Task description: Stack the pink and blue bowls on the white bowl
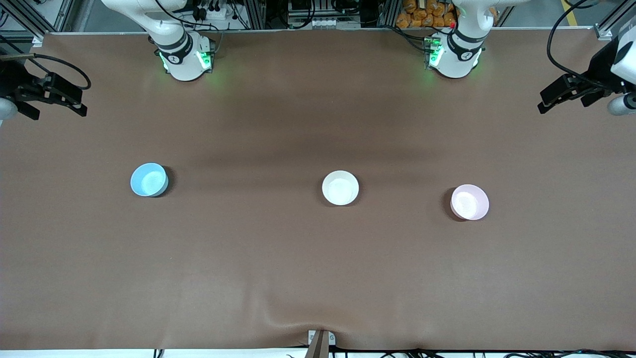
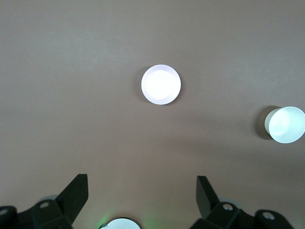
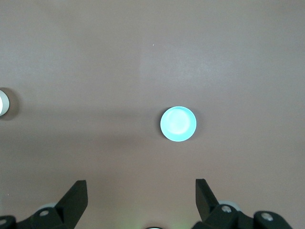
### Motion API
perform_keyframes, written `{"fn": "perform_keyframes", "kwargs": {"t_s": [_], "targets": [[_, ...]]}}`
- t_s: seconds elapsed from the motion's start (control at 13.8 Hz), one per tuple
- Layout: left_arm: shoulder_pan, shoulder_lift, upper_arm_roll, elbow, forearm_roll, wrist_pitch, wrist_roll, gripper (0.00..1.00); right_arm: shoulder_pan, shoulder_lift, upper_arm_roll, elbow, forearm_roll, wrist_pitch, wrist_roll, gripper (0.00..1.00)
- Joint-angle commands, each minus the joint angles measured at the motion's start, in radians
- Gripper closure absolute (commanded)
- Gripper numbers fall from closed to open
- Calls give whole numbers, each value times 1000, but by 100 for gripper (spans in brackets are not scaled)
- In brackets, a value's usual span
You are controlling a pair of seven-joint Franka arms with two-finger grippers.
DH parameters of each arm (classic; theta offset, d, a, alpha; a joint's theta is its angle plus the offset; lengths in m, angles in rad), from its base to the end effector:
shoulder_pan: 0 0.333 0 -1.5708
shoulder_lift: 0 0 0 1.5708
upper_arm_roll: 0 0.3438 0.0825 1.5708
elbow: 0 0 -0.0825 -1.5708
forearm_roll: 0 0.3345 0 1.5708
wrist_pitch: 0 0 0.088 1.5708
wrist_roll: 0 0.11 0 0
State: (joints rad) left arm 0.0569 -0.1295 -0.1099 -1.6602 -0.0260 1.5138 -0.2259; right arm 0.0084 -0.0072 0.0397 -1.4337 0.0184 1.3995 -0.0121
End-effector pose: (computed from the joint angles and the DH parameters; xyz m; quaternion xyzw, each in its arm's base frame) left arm 0.4537 -0.0314 0.6686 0.9962 0.0862 -0.0096 0.0046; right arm 0.4835 0.0257 0.6948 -0.9994 -0.0315 0.0137 0.0087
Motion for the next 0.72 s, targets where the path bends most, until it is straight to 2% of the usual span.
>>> {"fn": "perform_keyframes", "kwargs": {"t_s": [0.0,0.65], "targets": [[1,24,-5,40,-9,-27,16,0,-18,4,8,13,17,-11,9,0],[6,44,1,43,-15,-20,74,0,-18,4,8,13,17,-11,9,0]]}}
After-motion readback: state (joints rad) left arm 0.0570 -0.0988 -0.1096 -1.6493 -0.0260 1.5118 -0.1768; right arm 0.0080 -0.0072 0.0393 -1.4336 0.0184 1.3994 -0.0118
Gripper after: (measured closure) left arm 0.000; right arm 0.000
